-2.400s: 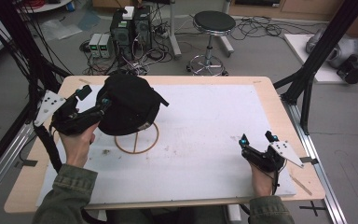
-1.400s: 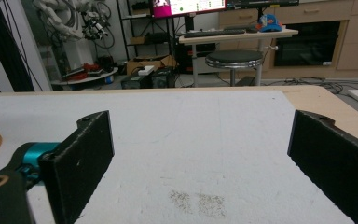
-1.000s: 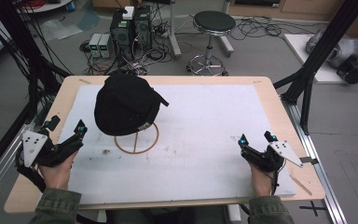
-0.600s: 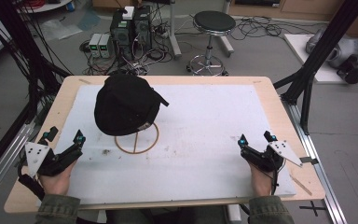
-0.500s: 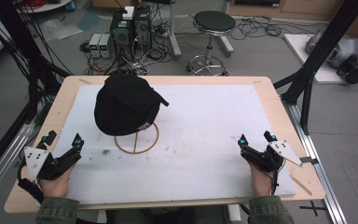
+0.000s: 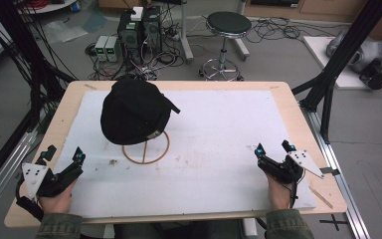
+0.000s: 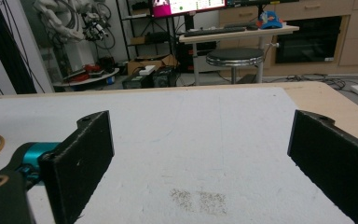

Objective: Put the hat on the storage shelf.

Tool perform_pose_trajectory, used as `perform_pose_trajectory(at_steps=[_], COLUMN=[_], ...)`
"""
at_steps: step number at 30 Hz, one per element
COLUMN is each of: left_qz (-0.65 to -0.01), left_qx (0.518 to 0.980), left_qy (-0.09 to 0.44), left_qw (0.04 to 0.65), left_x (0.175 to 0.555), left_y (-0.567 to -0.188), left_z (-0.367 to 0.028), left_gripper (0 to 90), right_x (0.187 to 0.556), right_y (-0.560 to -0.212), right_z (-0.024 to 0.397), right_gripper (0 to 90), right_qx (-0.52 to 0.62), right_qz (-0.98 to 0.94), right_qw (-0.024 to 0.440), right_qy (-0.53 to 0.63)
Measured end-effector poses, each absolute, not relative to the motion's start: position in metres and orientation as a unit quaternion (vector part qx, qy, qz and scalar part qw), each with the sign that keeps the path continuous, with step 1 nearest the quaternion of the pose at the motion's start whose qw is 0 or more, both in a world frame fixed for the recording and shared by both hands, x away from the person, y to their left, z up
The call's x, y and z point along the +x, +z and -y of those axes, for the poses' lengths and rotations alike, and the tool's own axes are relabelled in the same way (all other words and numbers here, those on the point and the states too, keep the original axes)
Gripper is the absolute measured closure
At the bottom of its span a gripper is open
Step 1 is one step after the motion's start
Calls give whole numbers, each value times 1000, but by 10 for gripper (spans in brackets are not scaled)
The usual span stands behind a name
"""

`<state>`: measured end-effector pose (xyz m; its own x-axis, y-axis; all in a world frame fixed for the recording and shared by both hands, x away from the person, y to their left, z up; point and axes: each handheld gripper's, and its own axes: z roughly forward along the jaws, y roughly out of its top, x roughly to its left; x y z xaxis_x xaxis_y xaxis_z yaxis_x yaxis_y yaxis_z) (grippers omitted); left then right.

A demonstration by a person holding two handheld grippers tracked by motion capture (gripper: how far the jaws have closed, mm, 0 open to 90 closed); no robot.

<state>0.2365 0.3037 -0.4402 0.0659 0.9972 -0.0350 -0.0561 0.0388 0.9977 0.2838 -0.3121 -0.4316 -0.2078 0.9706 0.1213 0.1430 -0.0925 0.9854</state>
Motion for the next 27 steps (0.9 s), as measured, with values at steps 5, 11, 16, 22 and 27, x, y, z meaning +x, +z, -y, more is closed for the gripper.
perform_pose_trajectory(at_steps=[5,11,16,22,27], left_qz=[-469,-462,-463,-465,-468], left_qx=[510,521,519,520,530], left_qy=[482,480,479,476,467], left_qw=[536,534,535,535,531], left_x=[239,239,239,240,242], left_y=[-444,-444,-444,-445,-448], left_z=[-300,-296,-296,-297,-296], left_gripper=[193,193,193,194,195], right_x=[284,283,283,283,283], right_y=[-432,-432,-432,-432,-432], right_z=[312,313,313,313,314], right_gripper=[61,61,61,61,61], right_qx=[501,504,504,501,503], right_qz=[-556,-554,-555,-558,-558], right_qw=[379,374,373,376,374], right_qy=[543,546,546,545,544])
